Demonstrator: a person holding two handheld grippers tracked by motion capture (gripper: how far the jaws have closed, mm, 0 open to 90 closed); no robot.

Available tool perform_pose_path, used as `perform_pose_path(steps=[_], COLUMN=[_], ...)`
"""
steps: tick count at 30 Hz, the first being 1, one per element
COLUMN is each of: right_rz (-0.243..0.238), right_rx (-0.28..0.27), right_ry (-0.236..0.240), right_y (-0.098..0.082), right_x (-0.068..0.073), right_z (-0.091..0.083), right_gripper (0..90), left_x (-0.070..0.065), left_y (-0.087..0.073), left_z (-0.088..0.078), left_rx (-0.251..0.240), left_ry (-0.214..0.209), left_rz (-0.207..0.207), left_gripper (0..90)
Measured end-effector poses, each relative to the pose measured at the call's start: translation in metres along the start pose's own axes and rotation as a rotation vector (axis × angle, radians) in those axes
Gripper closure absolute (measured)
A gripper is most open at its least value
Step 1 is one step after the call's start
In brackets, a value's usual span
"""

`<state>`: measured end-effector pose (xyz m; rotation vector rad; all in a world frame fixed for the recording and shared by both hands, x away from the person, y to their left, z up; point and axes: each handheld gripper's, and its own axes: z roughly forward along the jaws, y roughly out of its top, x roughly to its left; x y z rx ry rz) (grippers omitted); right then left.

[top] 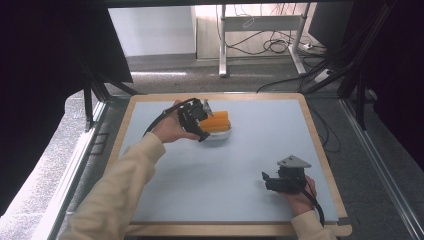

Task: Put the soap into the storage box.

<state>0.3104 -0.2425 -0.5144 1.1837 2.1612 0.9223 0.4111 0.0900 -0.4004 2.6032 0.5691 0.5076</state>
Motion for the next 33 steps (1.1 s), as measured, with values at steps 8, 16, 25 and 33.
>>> perform_pose_path(steps=[8, 16, 25, 33], right_rz=[-0.003, -0.003, -0.005, -0.002], right_rx=[0.002, 0.008, 0.01, -0.015], right_ry=[-0.002, -0.001, -0.008, 0.014], right_y=[0.0, 0.0, -0.001, -0.003], right_x=[0.001, 0.002, 0.0, -0.001], right_z=[-0.001, 0.0, 0.003, 0.0], right_gripper=[14.6, 14.6, 14.6, 14.6], left_x=[-0.027, -0.05, -0.06, -0.058], left_y=[-0.05, -0.1, -0.14, -0.144], left_z=[-0.02, -0.026, -0.02, -0.024], left_rx=[-0.074, -0.089, -0.106, -0.118], left_ry=[-0.01, 0.003, -0.015, -0.02], left_rz=[-0.128, -0.188, -0.277, -0.299], left_gripper=[22.6, 22.6, 22.7, 22.4])
